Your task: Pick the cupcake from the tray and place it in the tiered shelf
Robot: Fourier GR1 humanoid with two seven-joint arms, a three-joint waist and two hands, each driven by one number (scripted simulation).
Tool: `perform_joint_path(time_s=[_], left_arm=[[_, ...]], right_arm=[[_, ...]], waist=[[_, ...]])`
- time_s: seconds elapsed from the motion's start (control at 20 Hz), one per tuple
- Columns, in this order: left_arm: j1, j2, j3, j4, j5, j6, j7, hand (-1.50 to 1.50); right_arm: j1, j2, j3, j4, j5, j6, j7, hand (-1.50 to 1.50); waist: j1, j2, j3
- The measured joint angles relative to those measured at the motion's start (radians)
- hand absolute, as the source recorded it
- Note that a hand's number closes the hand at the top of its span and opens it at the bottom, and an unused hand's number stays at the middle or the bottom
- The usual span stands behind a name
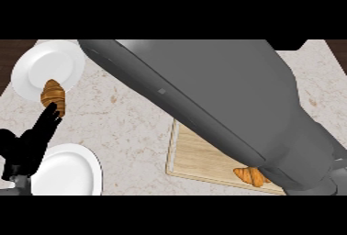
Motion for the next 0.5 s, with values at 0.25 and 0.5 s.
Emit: perform_joint_path(time_s=[0.25,0.5], left_arm=[[-0.004,0.007,0.012,0.002,0.0,-0.01,0.004,0.0],[0.001,0.001,0.018,0.002,-0.001,-0.017,-0.002,0.0]], right_arm=[[-0.005,-0.001,-0.037,0.101,0.047,-0.004,-0.032,1.5],[0.02,-0.005,-0.085,0.19,0.082,-0.05,-0.07,1.5]], waist=[[-0.003,0.003,0.0],[0.0,0.006,0.0]])
